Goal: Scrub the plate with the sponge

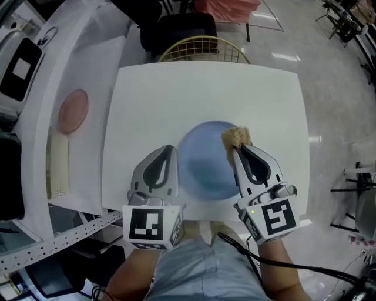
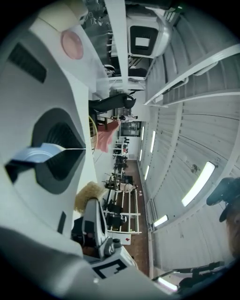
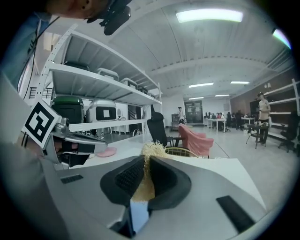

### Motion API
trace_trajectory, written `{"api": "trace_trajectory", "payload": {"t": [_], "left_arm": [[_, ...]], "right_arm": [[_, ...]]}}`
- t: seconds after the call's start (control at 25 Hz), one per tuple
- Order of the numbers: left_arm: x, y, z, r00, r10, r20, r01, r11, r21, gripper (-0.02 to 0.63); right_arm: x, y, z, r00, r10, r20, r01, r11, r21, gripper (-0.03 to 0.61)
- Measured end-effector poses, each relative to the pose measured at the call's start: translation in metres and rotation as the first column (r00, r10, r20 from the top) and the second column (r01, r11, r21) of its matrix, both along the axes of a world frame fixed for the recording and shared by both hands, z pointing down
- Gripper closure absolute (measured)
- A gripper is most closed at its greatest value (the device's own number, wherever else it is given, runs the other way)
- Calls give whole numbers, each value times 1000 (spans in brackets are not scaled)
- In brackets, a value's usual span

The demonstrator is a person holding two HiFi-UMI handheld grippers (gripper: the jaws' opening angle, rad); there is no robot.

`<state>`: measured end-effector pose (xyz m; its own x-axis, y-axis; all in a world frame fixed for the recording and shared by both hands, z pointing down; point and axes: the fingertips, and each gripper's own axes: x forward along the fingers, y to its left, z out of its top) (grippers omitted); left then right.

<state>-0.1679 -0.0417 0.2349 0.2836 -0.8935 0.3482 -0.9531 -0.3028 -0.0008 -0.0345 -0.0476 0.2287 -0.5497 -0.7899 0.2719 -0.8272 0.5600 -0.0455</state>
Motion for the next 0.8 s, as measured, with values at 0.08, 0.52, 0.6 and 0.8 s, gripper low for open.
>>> {"api": "trace_trajectory", "payload": {"t": [0.08,0.52,0.6,0.8], "left_arm": [[-2,-4,22,1000,6,-11,-7,999,-45,600],[6,-8,129,997,4,-75,-25,960,-278,583],[7,-8,140,995,-7,-96,-23,952,-305,502],[5,-9,158,993,-26,-119,-18,934,-356,502]], "right_arm": [[-4,-1,20,1000,-3,-4,3,999,-44,537],[3,-7,108,1000,3,-11,-6,972,-236,537],[2,-9,114,1000,0,-13,-3,970,-244,537],[1,-8,122,1000,-5,-25,-2,965,-263,537]]}}
